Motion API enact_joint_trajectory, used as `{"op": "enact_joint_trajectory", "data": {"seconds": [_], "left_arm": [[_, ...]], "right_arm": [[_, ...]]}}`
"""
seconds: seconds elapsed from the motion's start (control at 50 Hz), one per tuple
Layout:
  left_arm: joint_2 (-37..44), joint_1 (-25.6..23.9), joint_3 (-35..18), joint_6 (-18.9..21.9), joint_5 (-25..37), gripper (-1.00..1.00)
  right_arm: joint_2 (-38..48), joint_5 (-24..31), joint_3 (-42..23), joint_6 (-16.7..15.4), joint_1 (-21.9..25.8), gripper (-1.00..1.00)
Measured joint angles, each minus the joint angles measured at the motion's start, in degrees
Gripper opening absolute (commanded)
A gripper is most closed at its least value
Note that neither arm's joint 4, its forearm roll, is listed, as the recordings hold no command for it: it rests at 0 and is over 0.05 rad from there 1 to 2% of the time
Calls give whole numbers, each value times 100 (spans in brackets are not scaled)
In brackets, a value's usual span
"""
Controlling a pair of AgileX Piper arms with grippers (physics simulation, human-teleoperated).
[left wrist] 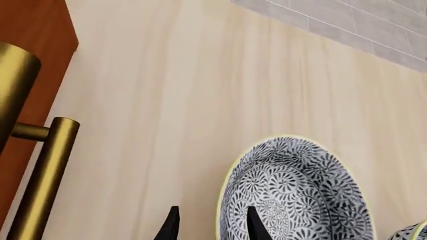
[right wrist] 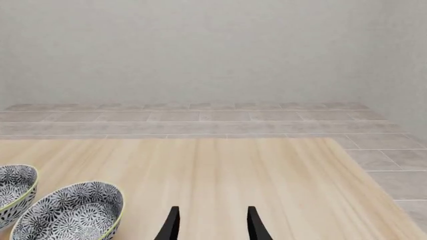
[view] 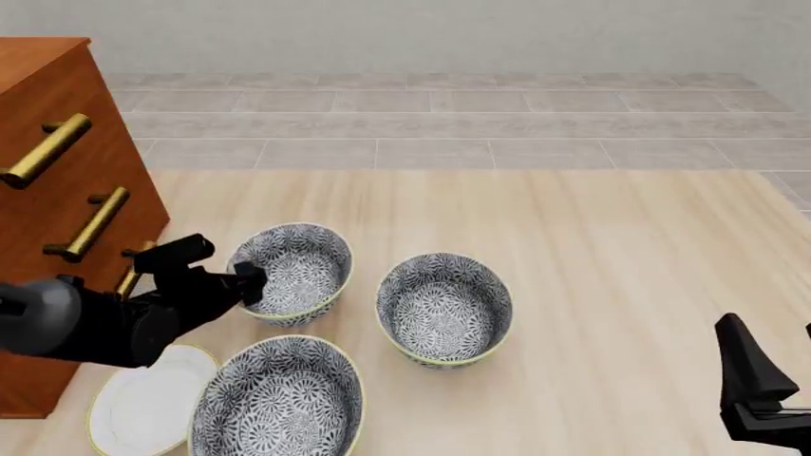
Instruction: Stack the bowl at the front on the bowl in the middle.
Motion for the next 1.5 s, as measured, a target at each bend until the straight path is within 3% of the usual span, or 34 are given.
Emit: {"op": "enact_joint_trajectory", "data": {"seconds": [0.14, 0.16, 0.58, 1.14, 1.5], "left_arm": [[43, 11, -28, -28, -57, 100], [46, 12, -28, -31, -62, -100], [-41, -11, -32, -98, 4, -100], [-1770, -381, -169, -401, 1002, -100], [-2414, -863, -350, -467, 1452, -100]], "right_arm": [[0, 0, 0, 0, 0, 100], [0, 0, 0, 0, 0, 100], [-1, 1, 0, 0, 0, 100], [0, 0, 0, 0, 0, 100], [0, 0, 0, 0, 0, 100]]}}
